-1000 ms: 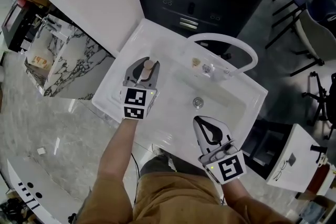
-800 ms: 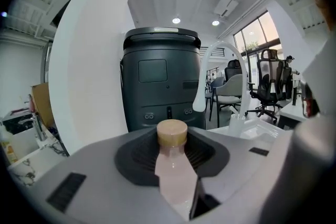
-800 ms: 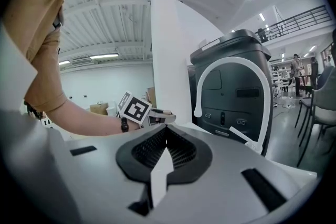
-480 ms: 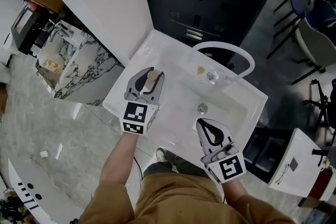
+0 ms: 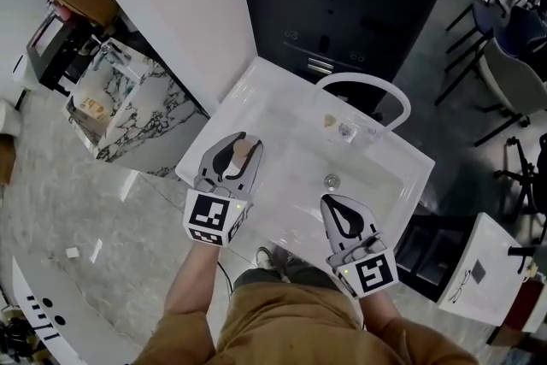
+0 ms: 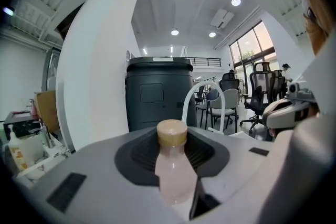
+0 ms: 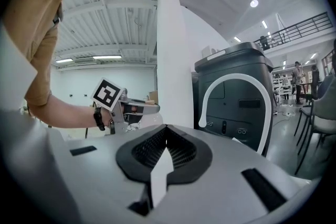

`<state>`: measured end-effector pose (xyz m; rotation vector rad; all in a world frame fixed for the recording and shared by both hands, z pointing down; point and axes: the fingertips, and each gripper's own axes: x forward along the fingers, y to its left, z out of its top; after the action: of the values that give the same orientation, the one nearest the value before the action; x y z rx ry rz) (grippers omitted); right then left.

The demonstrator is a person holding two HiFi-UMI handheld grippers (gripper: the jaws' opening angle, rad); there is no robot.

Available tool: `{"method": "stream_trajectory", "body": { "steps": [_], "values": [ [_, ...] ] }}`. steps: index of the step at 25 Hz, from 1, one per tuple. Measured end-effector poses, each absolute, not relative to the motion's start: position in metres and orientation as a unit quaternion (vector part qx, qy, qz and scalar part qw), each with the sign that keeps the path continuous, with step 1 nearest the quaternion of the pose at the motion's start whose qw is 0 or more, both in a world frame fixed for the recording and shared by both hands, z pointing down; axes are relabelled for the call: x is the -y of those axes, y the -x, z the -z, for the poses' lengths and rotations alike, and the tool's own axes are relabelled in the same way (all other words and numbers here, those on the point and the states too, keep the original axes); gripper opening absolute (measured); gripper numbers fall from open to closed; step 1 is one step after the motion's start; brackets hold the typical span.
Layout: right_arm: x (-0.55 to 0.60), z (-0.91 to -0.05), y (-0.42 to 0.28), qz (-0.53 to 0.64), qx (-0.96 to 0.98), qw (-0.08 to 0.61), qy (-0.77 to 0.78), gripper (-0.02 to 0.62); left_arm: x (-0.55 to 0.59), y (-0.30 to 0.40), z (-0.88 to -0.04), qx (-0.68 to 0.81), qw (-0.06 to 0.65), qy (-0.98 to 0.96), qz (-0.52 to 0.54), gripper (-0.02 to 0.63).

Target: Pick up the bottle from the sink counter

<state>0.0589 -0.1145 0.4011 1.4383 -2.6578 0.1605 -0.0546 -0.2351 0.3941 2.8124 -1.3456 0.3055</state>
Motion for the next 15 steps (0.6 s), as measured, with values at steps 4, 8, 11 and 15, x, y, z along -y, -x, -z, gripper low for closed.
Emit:
{"method": "stream_trajectory", "body": {
  "steps": [4,8,11,15],
  "values": [
    [0.109,-0.398,-0.060,-0.052,0.876,0.060,-0.476,0.004,0.216,0.068,-0.376,0.434,0.002,-0.896,-0.088,0.129],
    [0.105,-0.391,-0.059,-0.046,0.877,0.058,-0.475,0.005,0.198,0.079,-0.356,0.437,-0.008,-0.896,-0.083,0.129],
    [0.105,-0.385,-0.055,-0.038,0.879,0.055,-0.473,0.005,0.188,0.087,-0.343,0.443,-0.011,-0.893,-0.082,0.129],
    [0.104,-0.377,-0.051,-0.031,0.881,0.053,-0.469,0.005,0.173,0.098,-0.330,0.446,-0.011,-0.892,-0.069,0.129]
  ]
}}
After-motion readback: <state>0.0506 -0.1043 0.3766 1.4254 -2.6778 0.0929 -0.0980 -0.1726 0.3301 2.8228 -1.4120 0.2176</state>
